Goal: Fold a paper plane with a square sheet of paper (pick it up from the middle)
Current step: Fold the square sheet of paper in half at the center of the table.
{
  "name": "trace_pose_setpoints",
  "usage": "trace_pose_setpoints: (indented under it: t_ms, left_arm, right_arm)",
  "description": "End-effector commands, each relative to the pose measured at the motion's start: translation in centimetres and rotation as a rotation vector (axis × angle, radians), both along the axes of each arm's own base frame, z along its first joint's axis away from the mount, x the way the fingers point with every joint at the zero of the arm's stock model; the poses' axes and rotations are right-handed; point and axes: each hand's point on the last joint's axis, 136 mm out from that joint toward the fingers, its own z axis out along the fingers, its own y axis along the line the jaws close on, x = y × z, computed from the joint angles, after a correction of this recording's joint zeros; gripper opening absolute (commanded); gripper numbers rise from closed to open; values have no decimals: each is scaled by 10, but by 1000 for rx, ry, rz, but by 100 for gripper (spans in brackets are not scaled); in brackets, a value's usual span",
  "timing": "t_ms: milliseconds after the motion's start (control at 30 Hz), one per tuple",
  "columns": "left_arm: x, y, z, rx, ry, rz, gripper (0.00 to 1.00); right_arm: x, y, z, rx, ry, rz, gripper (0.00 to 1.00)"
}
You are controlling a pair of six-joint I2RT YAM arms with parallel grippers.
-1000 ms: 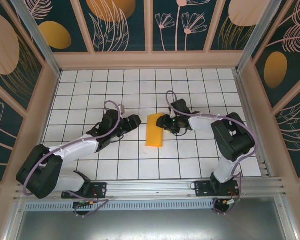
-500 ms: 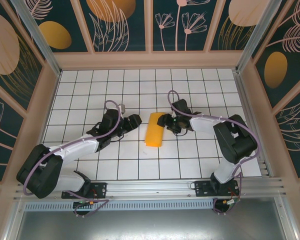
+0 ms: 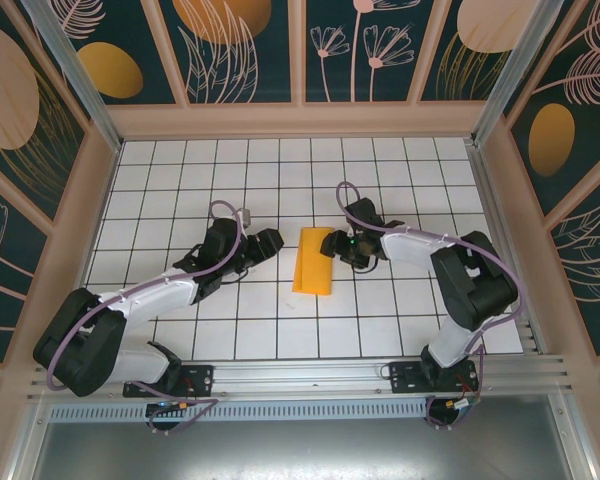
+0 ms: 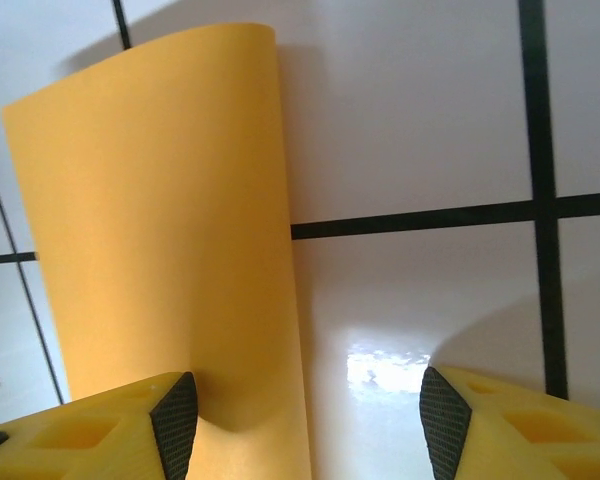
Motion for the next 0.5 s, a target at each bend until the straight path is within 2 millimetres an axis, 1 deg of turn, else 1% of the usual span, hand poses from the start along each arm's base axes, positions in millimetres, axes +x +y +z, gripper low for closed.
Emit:
trace_pose_setpoints:
  t_ms: [0, 133, 167, 233, 400, 467]
  left_arm:
    - [4, -8, 11, -19, -35, -27, 63]
    - [4, -8, 12, -20, -38, -26, 63]
    - [4, -8, 11, -19, -37, -26, 63]
    - [4, -8, 11, -17, -37, -27, 63]
    - [4, -8, 12, -18, -38, -31, 63]
    - [4, -9, 13, -19, -40, -33, 63]
  right_arm:
    - [3, -2, -5, -55, 12, -16, 64]
    - [8, -2, -9, -50, 20, -60, 64]
    - [5, 6, -9, -34, 20, -39, 64]
    - [3, 13, -10, -35, 22, -19, 64]
    - [1, 17, -16, -64, 34, 4, 65]
    - [1, 18, -17, -72, 34, 10, 67]
